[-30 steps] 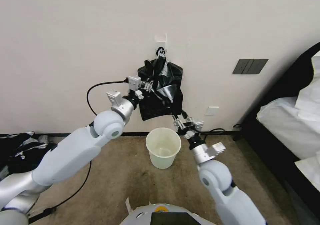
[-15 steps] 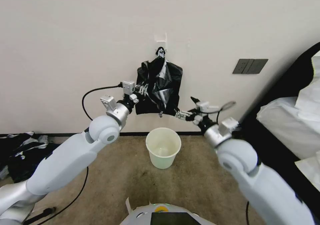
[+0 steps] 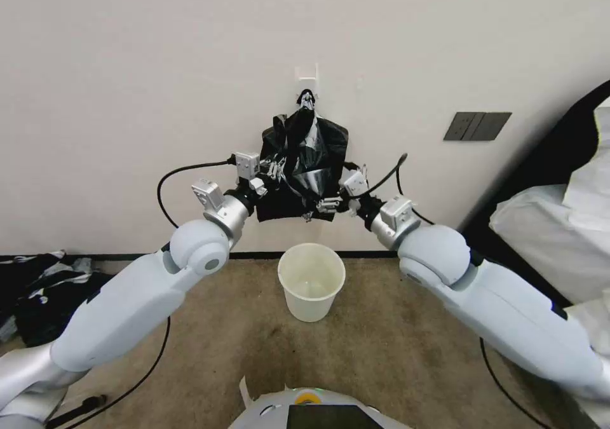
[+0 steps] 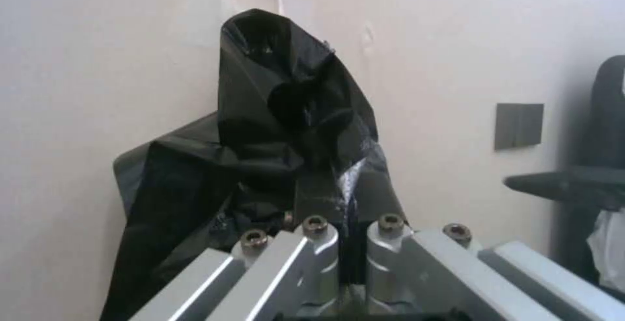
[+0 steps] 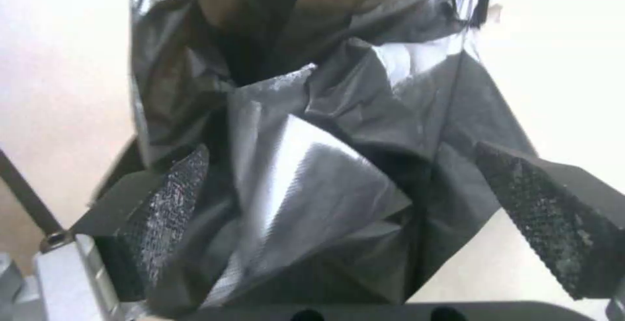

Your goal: Place a trash bag onto the trash bin.

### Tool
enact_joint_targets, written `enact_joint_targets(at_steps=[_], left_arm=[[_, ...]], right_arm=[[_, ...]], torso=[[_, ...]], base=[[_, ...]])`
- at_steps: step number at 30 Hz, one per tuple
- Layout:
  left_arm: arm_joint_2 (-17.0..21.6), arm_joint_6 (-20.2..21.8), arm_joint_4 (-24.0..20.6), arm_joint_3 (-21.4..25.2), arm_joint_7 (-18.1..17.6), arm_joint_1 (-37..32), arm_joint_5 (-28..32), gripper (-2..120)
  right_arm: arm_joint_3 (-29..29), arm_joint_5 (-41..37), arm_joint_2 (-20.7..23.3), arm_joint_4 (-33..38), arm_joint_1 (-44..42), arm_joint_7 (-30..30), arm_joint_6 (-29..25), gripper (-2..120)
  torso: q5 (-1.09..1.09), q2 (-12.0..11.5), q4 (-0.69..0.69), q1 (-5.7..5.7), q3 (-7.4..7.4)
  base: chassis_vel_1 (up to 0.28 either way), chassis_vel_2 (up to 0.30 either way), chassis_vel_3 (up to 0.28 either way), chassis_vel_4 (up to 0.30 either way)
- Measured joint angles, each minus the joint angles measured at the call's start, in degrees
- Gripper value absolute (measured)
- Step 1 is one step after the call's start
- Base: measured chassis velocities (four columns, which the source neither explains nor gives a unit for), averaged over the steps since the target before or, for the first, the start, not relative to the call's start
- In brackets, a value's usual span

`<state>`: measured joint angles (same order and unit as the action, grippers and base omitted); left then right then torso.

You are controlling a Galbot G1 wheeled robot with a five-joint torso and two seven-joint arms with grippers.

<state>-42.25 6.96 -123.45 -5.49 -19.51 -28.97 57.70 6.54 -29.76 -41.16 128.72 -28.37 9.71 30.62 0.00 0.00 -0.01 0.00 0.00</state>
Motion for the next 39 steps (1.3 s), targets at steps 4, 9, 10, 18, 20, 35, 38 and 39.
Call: enact_joint_targets(at_steps=[4,9,10,18,20,35,38,39], left_arm=[[0.16,0.04,-0.21,0.01,-0.01,-0.2,-0.01,0],[0.13,0.06,-0.47,0.09,0.0,-0.2,-0.02,0],[-0.04,0.06,-0.57,0.09,0.0,-0.2,-0.02,0],[-0.73,0.1,-0.8,0.07,0.0,-0.51,-0.07,0],[-0.75,0.11,-0.93,0.12,0.0,-0.72,-0.08,0],[-0.45,0.17,-1.79,0.49,-0.01,-0.8,0.01,0],[-0.45,0.17,-1.79,0.5,-0.02,-0.76,0.06,0],[-0.45,0.17,-1.8,0.52,-0.04,-0.76,0.09,0]], right_arm=[[2.61,3.64,0.39,-1.05,2.39,-0.89,1.22,100],[5.28,5.59,1.24,-1.84,4.36,-1.2,2.72,100],[6.57,6.04,1.3,-2.22,5.4,-1.21,3.27,100],[11.34,6.79,-0.36,-3.89,9.62,0.1,6.33,100],[12.5,8.13,-1.38,-4.6,10.72,0.72,7.08,100],[16.87,24.95,-3.4,-7.64,15.89,-2.58,9.9,96],[17.43,26.2,-2.93,-7.35,16.57,-3.09,9.87,91],[17.62,26.34,-2.71,-7.24,16.73,-3.21,9.86,86]], torso=[[0.0,0.0,0.01,0.0,0.0],[0.0,0.0,0.0,0.0,0.0],[0.0,0.0,0.0,0.0,0.0],[-0.01,0.0,0.01,0.0,0.0],[0.0,0.0,0.01,0.0,0.0],[-0.01,0.0,0.01,0.0,0.0],[0.0,0.0,0.0,-0.01,0.0],[-0.01,0.0,0.0,0.0,0.0]], base=[[0.0,0.0,0.0,0.0],[0.0,0.0,0.0,0.0],[0.0,0.0,0.0,0.0],[0.0,0.0,0.0,0.0],[0.0,0.0,0.0,0.0],[0.0,0.0,0.0,0.0],[0.0,0.0,0.0,0.0],[0.0,0.0,0.0,0.0]])
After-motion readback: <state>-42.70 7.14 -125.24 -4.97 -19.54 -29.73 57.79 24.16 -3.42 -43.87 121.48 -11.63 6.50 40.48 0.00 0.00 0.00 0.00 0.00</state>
